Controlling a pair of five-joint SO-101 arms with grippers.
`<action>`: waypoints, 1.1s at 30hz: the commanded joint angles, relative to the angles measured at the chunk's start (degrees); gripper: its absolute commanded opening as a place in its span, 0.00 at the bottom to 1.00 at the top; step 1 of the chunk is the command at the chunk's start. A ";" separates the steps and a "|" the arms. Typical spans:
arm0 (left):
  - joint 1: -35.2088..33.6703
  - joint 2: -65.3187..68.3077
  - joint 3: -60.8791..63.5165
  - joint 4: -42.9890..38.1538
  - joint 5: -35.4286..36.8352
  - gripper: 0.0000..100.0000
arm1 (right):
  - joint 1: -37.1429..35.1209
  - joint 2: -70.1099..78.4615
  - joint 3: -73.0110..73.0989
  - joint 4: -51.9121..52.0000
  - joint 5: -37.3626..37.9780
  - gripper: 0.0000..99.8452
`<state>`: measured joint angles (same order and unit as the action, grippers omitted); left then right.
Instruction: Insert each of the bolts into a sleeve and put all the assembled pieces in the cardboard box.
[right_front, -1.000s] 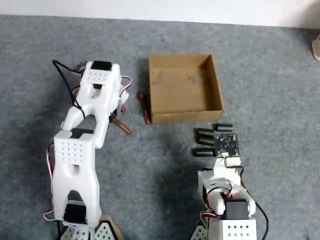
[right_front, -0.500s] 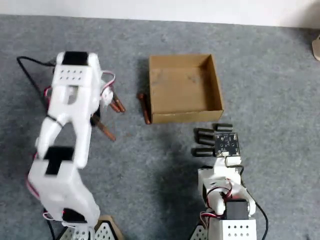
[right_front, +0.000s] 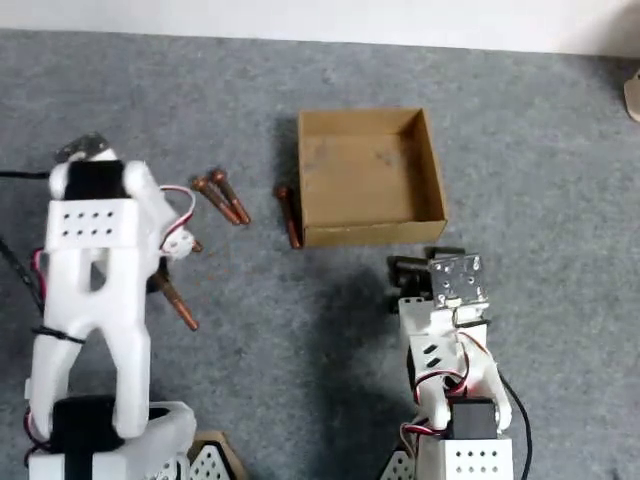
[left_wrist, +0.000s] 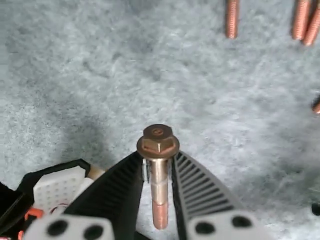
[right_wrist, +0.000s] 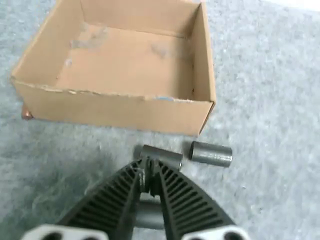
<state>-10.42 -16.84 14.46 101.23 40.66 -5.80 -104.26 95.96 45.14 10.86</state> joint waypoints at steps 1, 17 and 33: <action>-0.92 -2.42 3.74 -1.23 -10.90 0.01 | 0.57 -0.13 3.65 5.58 -1.67 0.01; -0.84 -2.51 15.52 -13.01 -20.31 0.01 | 0.66 46.81 -35.38 14.64 19.69 0.01; -0.92 -2.51 18.68 -16.79 -20.40 0.01 | -0.84 73.71 -46.81 17.89 57.67 0.12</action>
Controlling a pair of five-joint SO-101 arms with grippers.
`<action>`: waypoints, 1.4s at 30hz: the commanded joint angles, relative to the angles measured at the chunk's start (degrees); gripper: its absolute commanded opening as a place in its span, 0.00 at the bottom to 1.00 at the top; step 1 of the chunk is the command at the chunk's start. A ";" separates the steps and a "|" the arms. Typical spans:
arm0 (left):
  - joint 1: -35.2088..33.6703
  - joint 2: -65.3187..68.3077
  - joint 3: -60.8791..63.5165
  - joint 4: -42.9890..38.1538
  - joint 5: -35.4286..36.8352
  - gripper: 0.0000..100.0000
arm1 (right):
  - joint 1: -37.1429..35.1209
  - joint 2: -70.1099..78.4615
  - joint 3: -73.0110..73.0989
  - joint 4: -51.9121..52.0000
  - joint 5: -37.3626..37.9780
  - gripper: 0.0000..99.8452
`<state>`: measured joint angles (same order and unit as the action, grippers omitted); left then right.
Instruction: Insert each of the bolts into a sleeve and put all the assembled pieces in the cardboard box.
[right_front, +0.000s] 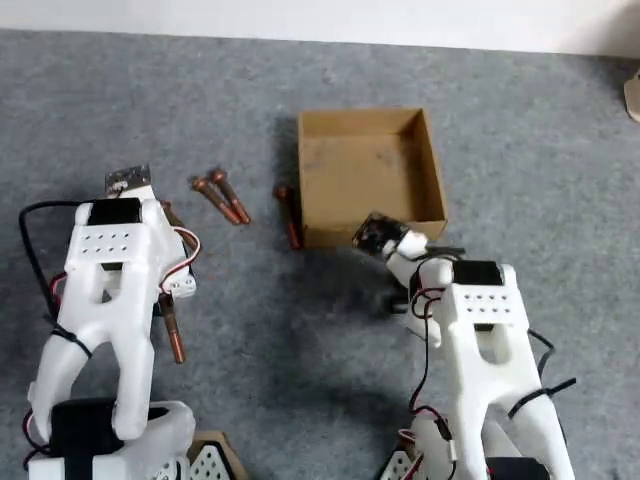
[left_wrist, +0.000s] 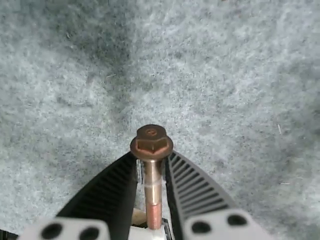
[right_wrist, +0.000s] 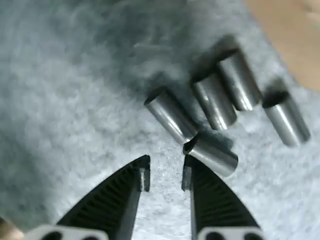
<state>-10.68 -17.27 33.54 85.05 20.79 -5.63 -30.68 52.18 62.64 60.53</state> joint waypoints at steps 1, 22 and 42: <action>-0.66 -2.07 -0.40 -0.79 -0.53 0.01 | -1.01 0.13 -3.12 0.40 10.11 0.12; -0.75 -2.42 1.71 -4.13 -0.53 0.01 | -7.08 6.99 -5.58 1.54 27.78 0.12; -0.75 -2.42 1.80 -3.87 -0.53 0.01 | -2.24 24.31 -16.57 -1.27 27.60 0.12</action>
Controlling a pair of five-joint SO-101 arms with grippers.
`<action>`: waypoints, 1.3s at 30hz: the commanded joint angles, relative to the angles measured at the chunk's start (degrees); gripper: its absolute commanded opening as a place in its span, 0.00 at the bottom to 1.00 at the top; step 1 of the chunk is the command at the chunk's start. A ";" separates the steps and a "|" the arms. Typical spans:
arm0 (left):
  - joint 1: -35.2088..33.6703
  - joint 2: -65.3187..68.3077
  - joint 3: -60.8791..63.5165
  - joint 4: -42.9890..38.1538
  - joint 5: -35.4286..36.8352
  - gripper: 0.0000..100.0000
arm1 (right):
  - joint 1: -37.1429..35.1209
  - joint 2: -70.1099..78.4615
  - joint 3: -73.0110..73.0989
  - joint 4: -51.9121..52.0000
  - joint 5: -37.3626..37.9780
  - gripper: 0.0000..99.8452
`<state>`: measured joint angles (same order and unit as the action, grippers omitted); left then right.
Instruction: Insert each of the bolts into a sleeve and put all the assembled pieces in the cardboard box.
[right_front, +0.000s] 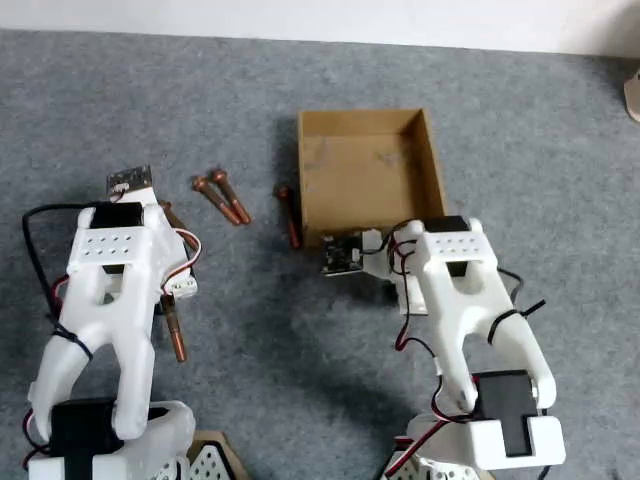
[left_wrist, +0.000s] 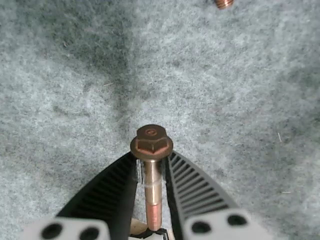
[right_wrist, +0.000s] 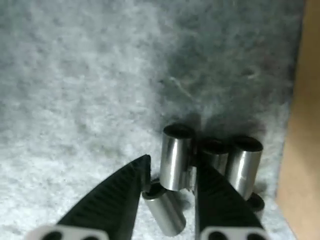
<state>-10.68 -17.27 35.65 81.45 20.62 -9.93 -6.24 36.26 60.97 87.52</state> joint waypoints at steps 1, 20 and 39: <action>-0.75 -2.42 -0.31 -0.26 -0.35 0.01 | 2.68 -0.13 0.40 -0.22 0.70 0.12; -0.75 -2.42 -0.22 -0.18 0.00 0.01 | -0.13 -0.92 21.32 -23.34 -21.71 0.01; 5.93 -30.64 7.34 -7.21 0.18 0.01 | -8.13 -51.21 34.51 -20.35 -59.43 0.00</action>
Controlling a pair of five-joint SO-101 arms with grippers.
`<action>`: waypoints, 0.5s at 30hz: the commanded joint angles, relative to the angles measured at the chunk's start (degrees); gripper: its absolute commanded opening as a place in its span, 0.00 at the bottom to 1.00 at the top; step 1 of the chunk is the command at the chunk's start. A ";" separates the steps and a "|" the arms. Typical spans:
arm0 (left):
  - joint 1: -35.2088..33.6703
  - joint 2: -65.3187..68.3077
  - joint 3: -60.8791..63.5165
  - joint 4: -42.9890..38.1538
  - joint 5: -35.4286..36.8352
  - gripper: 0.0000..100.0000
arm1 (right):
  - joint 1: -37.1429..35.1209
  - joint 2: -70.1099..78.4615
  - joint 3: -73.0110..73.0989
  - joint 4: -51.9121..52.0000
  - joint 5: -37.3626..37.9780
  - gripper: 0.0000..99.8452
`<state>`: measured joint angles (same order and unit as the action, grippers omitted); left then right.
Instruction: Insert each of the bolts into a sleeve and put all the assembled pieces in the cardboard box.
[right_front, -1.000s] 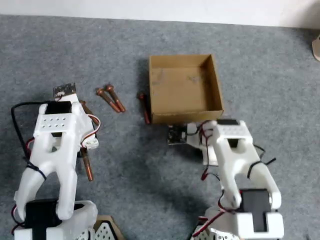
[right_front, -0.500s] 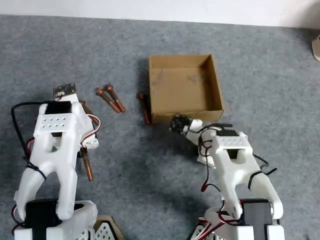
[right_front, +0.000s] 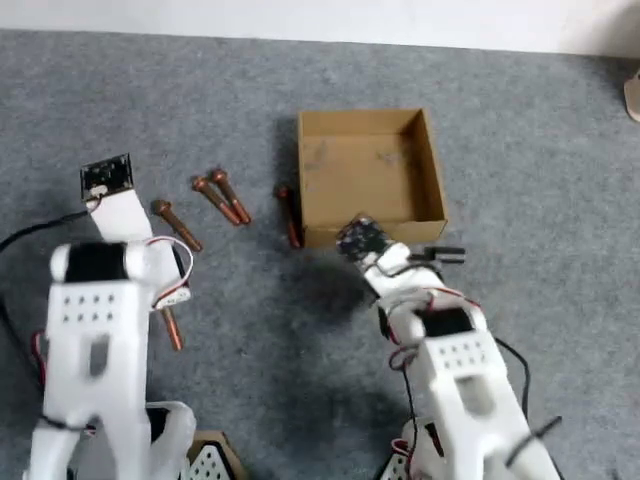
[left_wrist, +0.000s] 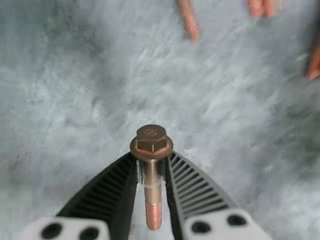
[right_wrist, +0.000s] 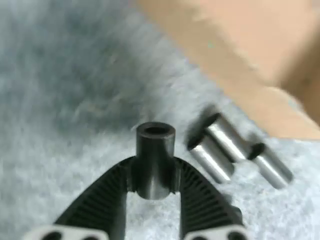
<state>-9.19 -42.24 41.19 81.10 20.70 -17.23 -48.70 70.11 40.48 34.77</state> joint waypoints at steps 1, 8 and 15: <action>6.11 -7.08 3.65 -10.37 0.09 0.01 | -0.92 -11.03 1.45 0.13 -9.49 0.00; 14.64 -14.46 17.89 -41.85 0.09 0.01 | -0.92 -22.20 5.93 -2.95 -29.98 0.01; 20.35 -22.81 28.70 -61.45 0.09 0.01 | -1.19 -28.09 16.13 -8.04 -19.34 0.01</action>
<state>8.04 -60.88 68.26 27.12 20.70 -17.41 -74.11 83.65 34.68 9.27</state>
